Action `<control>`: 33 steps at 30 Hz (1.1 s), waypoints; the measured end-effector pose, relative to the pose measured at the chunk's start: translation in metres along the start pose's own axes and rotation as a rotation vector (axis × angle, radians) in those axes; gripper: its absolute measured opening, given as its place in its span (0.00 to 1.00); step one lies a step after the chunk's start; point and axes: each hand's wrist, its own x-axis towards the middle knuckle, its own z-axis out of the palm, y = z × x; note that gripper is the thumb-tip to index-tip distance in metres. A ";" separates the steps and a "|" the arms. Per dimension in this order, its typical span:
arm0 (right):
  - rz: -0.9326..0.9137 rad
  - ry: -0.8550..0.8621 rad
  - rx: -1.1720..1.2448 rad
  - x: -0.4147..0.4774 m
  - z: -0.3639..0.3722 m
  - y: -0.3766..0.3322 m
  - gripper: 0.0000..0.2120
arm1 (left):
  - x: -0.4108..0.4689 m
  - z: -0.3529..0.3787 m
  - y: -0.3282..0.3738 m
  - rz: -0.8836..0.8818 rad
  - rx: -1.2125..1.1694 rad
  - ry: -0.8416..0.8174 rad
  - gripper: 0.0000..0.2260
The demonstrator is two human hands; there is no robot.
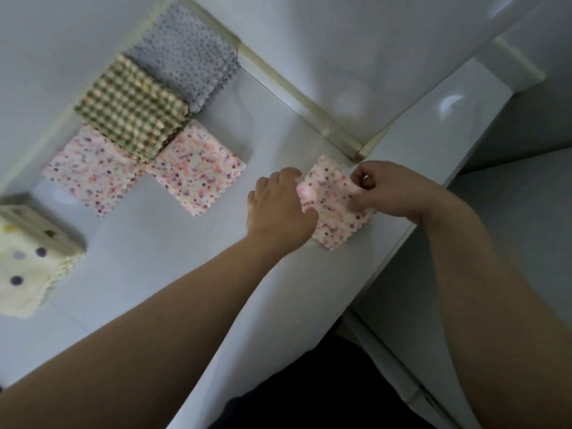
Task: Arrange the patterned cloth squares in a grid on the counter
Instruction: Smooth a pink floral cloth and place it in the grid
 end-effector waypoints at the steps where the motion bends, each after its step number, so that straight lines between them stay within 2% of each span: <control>1: -0.011 -0.085 0.078 -0.004 -0.001 -0.009 0.14 | -0.002 -0.008 -0.004 -0.007 -0.017 0.009 0.30; 4: -0.104 -0.262 0.158 -0.010 0.001 -0.034 0.19 | -0.010 -0.038 -0.015 -0.098 -0.343 -0.063 0.34; 6: -0.181 -0.311 0.135 -0.010 0.005 -0.050 0.18 | -0.016 -0.057 -0.028 -0.196 -0.537 -0.115 0.27; 9: -0.243 -0.324 0.142 -0.007 0.016 -0.071 0.16 | -0.024 -0.083 -0.050 -0.254 -0.590 -0.137 0.14; 14: -0.240 -0.295 0.240 0.016 0.056 -0.103 0.11 | -0.025 -0.110 -0.088 -0.328 -0.645 0.002 0.20; 15: -0.240 -0.285 0.260 0.023 0.065 -0.110 0.11 | -0.023 -0.113 -0.095 -0.336 -0.650 0.046 0.17; 18: -0.239 -0.191 0.286 0.046 0.088 -0.130 0.08 | -0.012 -0.121 -0.112 -0.350 -0.630 0.213 0.06; 22: -0.216 -0.079 0.364 0.066 0.109 -0.153 0.05 | 0.008 -0.121 -0.125 -0.343 -0.506 0.311 0.04; 27: -0.166 -0.050 0.270 0.071 0.117 -0.143 0.06 | 0.016 -0.108 -0.133 -0.352 -0.291 0.207 0.11; 30: -0.142 -0.091 0.190 0.063 0.116 -0.123 0.06 | 0.005 -0.100 -0.129 -0.333 -0.134 0.061 0.10; 33: -0.165 -0.140 0.098 0.050 0.115 -0.105 0.08 | -0.009 -0.091 -0.126 -0.292 -0.073 0.039 0.08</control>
